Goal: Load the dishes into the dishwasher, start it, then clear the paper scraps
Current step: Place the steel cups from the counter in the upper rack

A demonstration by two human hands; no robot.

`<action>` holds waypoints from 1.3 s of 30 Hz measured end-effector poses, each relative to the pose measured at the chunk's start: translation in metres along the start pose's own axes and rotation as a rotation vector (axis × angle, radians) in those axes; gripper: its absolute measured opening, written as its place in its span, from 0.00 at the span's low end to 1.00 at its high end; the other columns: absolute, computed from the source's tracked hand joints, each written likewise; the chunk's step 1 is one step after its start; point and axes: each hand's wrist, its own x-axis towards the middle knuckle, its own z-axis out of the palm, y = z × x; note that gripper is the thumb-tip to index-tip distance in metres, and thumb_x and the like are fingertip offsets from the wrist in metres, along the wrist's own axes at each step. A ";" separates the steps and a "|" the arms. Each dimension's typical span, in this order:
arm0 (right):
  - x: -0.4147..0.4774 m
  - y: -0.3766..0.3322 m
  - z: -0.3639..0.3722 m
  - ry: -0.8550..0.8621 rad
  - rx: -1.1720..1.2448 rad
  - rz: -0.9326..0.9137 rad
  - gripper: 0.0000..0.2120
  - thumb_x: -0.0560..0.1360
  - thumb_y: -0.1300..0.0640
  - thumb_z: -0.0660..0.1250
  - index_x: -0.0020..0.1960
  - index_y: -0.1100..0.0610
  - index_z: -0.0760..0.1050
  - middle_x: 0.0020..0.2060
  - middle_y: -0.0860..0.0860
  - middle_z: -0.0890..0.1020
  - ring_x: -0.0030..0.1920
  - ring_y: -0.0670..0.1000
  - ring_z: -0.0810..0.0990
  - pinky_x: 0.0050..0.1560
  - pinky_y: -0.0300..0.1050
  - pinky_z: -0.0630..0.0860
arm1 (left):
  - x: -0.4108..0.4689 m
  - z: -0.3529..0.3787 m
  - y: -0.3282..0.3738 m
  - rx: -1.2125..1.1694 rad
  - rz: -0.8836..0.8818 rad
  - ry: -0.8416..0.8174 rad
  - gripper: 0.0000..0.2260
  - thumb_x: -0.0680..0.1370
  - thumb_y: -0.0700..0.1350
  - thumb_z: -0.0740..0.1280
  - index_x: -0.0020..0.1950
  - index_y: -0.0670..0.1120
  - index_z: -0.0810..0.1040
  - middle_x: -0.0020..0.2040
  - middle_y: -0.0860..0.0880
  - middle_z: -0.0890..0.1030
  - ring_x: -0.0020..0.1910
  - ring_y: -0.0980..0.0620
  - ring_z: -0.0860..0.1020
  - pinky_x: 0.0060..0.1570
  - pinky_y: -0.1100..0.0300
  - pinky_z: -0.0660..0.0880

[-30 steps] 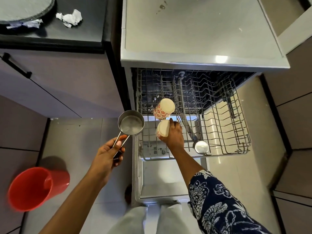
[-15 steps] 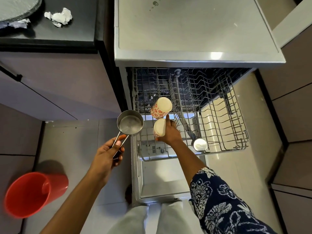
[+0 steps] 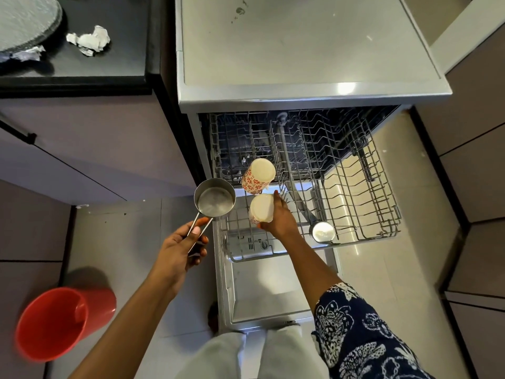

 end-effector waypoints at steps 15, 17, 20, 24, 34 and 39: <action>0.007 0.025 -0.011 -0.085 -0.104 -0.203 0.63 0.60 0.48 0.80 0.76 0.52 0.36 0.77 0.55 0.47 0.75 0.59 0.53 0.67 0.61 0.67 | -0.013 0.045 -0.017 -0.130 0.050 0.139 0.10 0.81 0.41 0.58 0.57 0.49 0.78 0.36 0.47 0.77 0.34 0.52 0.73 0.34 0.61 0.70; 0.004 0.029 -0.014 -0.080 -0.055 -0.184 0.65 0.59 0.47 0.80 0.76 0.53 0.35 0.77 0.56 0.45 0.75 0.60 0.52 0.68 0.61 0.65 | -0.016 0.051 -0.021 -0.135 0.048 0.143 0.10 0.81 0.41 0.58 0.57 0.49 0.78 0.36 0.47 0.77 0.34 0.52 0.73 0.33 0.62 0.70; -0.003 0.037 -0.023 -0.083 0.112 -0.135 0.64 0.59 0.50 0.81 0.77 0.54 0.36 0.77 0.55 0.46 0.75 0.60 0.53 0.70 0.60 0.62 | -0.018 0.060 -0.022 -0.130 0.050 0.134 0.11 0.81 0.41 0.58 0.57 0.49 0.78 0.36 0.47 0.77 0.34 0.53 0.74 0.34 0.62 0.71; -0.015 0.047 -0.041 -0.015 0.189 -0.105 0.51 0.66 0.53 0.77 0.77 0.55 0.47 0.75 0.54 0.57 0.74 0.56 0.58 0.70 0.51 0.60 | -0.022 0.073 -0.022 -0.120 0.057 0.105 0.10 0.81 0.41 0.58 0.58 0.49 0.78 0.37 0.47 0.77 0.33 0.54 0.73 0.32 0.64 0.71; -0.068 0.066 -0.112 -0.467 1.469 0.084 0.26 0.65 0.42 0.73 0.58 0.53 0.75 0.49 0.51 0.83 0.52 0.49 0.80 0.52 0.49 0.77 | -0.026 0.155 -0.017 -0.011 -0.049 -0.136 0.07 0.80 0.42 0.62 0.53 0.48 0.79 0.34 0.50 0.81 0.25 0.57 0.71 0.25 0.67 0.65; -0.065 0.109 -0.131 -0.570 1.678 0.010 0.40 0.56 0.44 0.81 0.63 0.55 0.72 0.57 0.57 0.80 0.56 0.57 0.80 0.54 0.54 0.79 | -0.020 0.198 -0.024 -0.007 -0.144 -0.264 0.07 0.79 0.41 0.62 0.53 0.45 0.79 0.33 0.48 0.81 0.24 0.57 0.70 0.21 0.68 0.63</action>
